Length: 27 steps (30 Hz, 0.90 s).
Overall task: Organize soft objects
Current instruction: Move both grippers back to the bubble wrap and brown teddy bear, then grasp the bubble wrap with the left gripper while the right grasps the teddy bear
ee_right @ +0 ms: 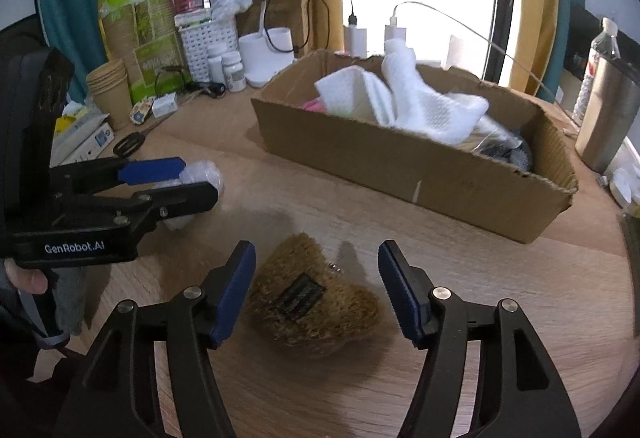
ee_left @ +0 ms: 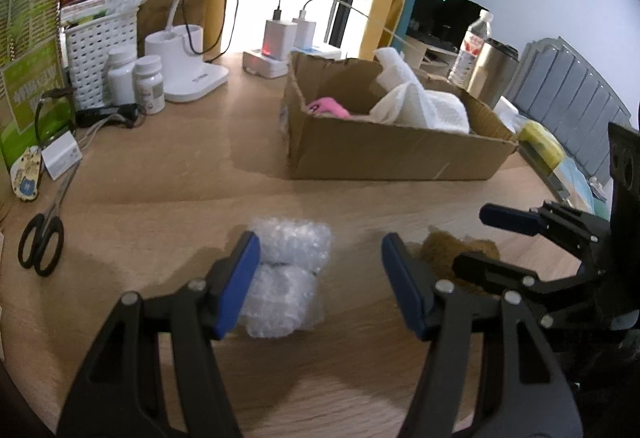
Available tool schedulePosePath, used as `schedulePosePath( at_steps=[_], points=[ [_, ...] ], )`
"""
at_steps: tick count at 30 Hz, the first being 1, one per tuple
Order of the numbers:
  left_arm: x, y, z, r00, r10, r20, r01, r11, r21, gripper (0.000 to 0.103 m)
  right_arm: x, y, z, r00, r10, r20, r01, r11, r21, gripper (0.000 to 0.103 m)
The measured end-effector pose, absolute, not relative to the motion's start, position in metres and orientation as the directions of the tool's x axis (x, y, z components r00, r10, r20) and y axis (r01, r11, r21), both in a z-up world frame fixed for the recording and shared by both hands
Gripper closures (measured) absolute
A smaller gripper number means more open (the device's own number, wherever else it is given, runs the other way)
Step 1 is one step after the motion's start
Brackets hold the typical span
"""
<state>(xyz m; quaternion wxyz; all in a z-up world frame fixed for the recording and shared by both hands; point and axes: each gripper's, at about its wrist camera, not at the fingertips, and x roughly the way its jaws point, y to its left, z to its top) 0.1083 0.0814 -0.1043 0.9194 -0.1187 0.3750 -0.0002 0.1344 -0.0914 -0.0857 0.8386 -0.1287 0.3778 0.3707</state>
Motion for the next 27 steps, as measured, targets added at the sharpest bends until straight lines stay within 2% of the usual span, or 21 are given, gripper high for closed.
schedulePosePath(
  at_steps=[7, 17, 22, 24, 27],
  points=[
    [0.111, 0.084, -0.113, 0.697, -0.046, -0.715, -0.122, 0.976, -0.182, 0.037, 0.136, -0.085, -0.097, 0.415, 0.505, -0.756, -0.726, 0.685, 0.060, 0.036],
    [0.117, 0.089, -0.122, 0.662, -0.055, -0.747, -0.137, 0.972, -0.193, 0.037, 0.138, -0.087, -0.102, 0.387, 0.495, -0.777, -0.736, 0.674, 0.063, 0.036],
    [0.117, 0.086, -0.122, 0.664, -0.079, -0.744, -0.109, 0.974, -0.200, 0.039, 0.136, -0.087, -0.103, 0.387, 0.499, -0.775, -0.743, 0.667, 0.057, 0.044],
    [0.117, 0.083, -0.121, 0.666, -0.085, -0.741, -0.096, 0.976, -0.198, 0.054, 0.137, -0.088, -0.102, 0.387, 0.505, -0.771, -0.745, 0.664, 0.060, 0.047],
    [0.117, 0.078, -0.122, 0.663, -0.092, -0.743, -0.076, 0.979, -0.190, 0.064, 0.137, -0.092, -0.099, 0.393, 0.513, -0.763, -0.745, 0.664, 0.062, 0.051]
  ],
)
